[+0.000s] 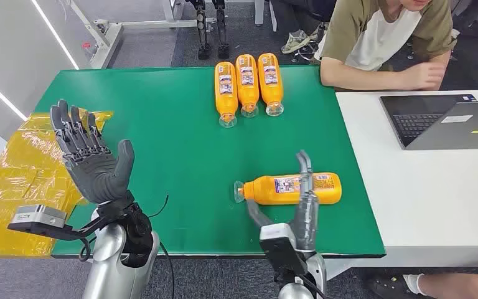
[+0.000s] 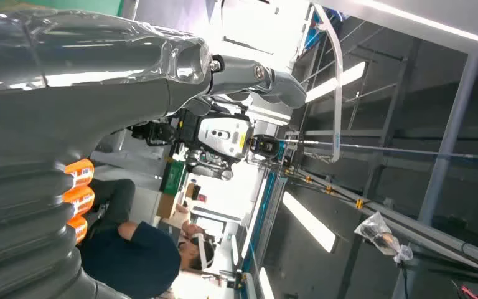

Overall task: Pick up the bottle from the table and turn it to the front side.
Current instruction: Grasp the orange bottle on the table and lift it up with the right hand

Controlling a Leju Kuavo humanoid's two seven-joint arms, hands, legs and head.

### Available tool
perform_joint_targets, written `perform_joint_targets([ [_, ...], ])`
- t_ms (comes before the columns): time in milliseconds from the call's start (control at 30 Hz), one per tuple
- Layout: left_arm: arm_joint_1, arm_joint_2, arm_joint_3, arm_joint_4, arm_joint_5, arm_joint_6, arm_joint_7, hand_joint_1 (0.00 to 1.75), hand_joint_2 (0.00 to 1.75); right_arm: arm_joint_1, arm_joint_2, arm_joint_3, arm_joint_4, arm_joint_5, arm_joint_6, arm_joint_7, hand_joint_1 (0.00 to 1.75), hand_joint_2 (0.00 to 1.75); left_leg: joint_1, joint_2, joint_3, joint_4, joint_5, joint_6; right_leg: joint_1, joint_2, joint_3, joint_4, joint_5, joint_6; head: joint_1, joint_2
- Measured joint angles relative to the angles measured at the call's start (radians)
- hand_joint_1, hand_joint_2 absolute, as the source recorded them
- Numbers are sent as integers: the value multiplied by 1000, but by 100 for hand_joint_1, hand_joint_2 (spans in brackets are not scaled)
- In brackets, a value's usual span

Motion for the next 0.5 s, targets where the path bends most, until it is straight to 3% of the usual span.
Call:
perform_joint_targets([
  [200, 2, 1, 0, -1, 7, -27, 0, 0, 175, -55, -91, -9, 78, 120, 188, 74, 0, 175, 0, -1, 0, 0, 0, 0, 0, -1, 0, 0, 0, 0, 0, 0],
  [500, 6, 2, 0, -16, 22, -45, 0, 0, 175, -178, -342, -23, 207, 67, 400, 54, 0, 175, 0, -2, -2, 4, -1, 2, 0, -2, 1, -1, 1, 1, 0, 0],
])
